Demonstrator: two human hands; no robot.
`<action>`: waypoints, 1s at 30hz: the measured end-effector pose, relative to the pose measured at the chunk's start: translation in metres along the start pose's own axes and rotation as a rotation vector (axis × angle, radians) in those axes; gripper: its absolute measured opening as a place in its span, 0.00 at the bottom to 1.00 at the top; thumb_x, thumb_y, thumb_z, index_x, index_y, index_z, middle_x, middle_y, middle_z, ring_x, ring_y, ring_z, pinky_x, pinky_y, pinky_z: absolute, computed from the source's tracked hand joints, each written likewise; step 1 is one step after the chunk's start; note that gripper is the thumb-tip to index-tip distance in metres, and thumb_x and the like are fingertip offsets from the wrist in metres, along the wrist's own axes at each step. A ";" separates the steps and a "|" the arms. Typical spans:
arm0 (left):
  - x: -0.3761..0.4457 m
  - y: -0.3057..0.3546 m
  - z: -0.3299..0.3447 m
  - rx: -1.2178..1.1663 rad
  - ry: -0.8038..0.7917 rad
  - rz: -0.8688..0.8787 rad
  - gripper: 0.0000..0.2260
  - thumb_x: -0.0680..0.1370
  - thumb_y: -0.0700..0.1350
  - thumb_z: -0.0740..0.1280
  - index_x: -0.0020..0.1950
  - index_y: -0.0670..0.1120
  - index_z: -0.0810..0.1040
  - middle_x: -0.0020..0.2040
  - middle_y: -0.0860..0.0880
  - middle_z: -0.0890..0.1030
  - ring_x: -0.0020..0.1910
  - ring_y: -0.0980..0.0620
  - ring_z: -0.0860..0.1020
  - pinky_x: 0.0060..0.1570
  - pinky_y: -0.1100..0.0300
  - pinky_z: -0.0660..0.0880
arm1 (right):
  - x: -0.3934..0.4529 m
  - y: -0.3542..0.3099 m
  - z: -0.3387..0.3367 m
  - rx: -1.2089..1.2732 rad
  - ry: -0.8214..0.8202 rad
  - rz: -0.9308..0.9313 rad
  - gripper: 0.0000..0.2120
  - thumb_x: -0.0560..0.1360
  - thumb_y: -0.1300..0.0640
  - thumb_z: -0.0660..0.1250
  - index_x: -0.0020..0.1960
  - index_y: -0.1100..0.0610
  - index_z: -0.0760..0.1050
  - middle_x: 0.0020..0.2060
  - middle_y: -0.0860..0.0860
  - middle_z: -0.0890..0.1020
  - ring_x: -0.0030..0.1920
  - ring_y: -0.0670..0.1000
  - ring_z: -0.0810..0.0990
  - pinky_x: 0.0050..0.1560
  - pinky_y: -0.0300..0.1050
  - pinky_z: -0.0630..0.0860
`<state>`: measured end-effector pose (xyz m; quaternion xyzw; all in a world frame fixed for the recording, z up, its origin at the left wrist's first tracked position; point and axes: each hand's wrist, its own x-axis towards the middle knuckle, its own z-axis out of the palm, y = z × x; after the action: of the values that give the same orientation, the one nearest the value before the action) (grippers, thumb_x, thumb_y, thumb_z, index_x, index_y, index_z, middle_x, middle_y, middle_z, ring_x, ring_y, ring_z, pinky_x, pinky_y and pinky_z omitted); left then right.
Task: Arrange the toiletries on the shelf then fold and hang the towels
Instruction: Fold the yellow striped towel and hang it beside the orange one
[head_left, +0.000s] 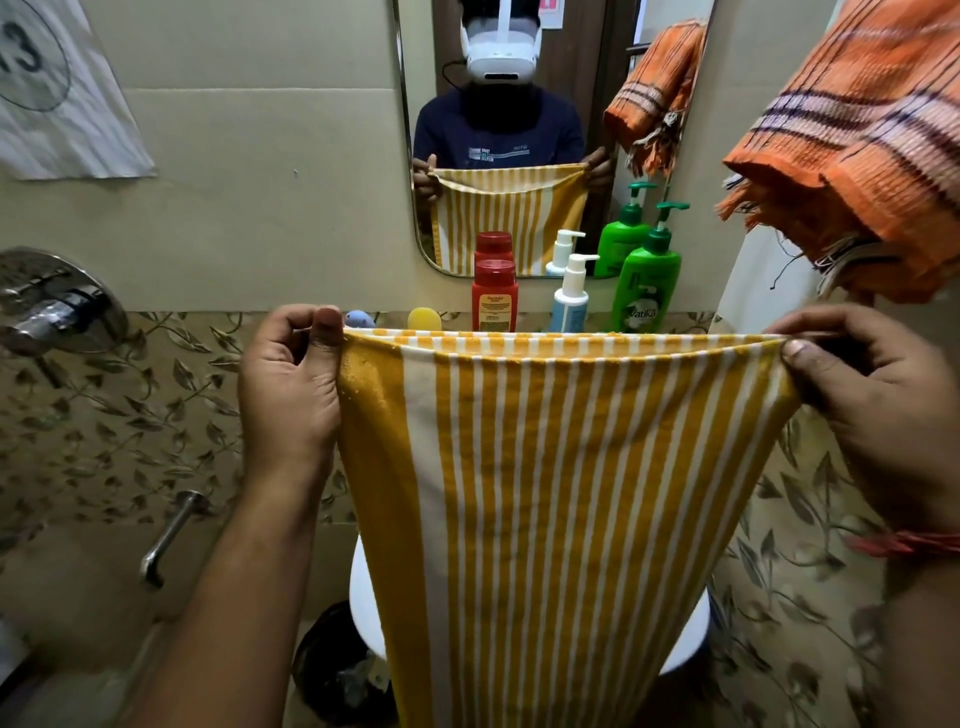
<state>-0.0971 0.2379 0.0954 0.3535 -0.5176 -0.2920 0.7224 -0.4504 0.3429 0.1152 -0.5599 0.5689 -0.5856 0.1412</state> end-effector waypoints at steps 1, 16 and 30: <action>0.001 -0.001 -0.001 -0.022 -0.005 -0.020 0.05 0.82 0.42 0.65 0.47 0.50 0.76 0.36 0.62 0.84 0.35 0.65 0.80 0.33 0.71 0.74 | -0.001 -0.001 0.001 0.097 -0.016 0.016 0.15 0.80 0.66 0.61 0.49 0.48 0.81 0.41 0.47 0.81 0.43 0.47 0.80 0.44 0.39 0.82; 0.007 -0.011 -0.040 0.006 -0.427 -0.269 0.22 0.83 0.33 0.56 0.38 0.52 0.81 0.42 0.55 0.79 0.40 0.56 0.75 0.37 0.60 0.73 | -0.010 0.036 -0.024 0.631 -0.243 0.150 0.24 0.72 0.73 0.50 0.44 0.54 0.82 0.41 0.52 0.82 0.41 0.51 0.82 0.42 0.42 0.81; -0.038 0.012 0.041 0.269 -0.624 -0.210 0.15 0.83 0.39 0.62 0.60 0.56 0.82 0.59 0.57 0.79 0.65 0.60 0.74 0.69 0.51 0.72 | -0.006 -0.052 0.063 -0.160 -0.553 -0.317 0.06 0.77 0.61 0.68 0.50 0.51 0.81 0.49 0.44 0.77 0.53 0.45 0.78 0.50 0.38 0.77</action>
<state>-0.1469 0.2664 0.0938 0.3906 -0.7080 -0.3879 0.4423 -0.3731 0.3319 0.1376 -0.7886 0.4590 -0.3794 0.1530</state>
